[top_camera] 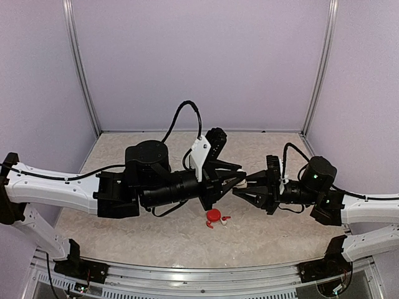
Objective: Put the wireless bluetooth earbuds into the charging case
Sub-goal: Insert the right earbud into the right side groove of the charging case.
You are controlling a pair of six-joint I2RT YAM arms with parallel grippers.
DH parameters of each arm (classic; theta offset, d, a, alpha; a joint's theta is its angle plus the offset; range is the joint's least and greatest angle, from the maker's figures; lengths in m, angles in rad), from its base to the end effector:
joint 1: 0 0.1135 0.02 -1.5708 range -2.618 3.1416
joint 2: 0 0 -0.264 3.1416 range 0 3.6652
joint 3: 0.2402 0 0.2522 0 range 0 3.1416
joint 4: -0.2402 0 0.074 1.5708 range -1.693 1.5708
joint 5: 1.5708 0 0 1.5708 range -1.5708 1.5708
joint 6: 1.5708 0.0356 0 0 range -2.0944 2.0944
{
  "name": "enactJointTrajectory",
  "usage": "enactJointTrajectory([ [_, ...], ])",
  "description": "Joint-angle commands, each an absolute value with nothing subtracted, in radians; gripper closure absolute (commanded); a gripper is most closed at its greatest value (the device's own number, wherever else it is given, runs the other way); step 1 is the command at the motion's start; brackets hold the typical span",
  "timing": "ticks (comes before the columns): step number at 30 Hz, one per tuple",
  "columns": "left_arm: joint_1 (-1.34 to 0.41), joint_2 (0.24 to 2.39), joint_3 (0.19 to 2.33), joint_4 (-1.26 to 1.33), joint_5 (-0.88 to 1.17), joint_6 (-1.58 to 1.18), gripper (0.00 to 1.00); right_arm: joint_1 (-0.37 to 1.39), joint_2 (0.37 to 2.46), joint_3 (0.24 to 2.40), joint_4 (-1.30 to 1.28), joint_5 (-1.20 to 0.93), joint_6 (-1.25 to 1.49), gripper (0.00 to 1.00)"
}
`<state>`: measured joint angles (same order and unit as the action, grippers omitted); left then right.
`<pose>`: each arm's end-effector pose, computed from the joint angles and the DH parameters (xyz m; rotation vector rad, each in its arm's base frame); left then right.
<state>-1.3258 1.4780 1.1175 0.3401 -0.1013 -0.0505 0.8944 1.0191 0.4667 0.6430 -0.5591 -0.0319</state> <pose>0.0897 -0.3438 0.3439 0.9328 1.3991 -0.9793 0.1264 0.1876 0.2703 -1.1090 1.1489 1.0945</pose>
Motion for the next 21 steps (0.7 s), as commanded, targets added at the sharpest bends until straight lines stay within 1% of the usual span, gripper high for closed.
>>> enactJointTrajectory([
  [1, -1.331, 1.495, 1.149, 0.353, -0.095, -0.033, 0.82, 0.905, 1.019, 0.498, 0.682, -0.58, 0.041, 1.0],
  [21, -1.324, 1.541, 1.176, 0.298, -0.117, -0.022, 0.83, 0.905, 0.99, 0.492, 0.703, -0.624, 0.074, 1.0],
])
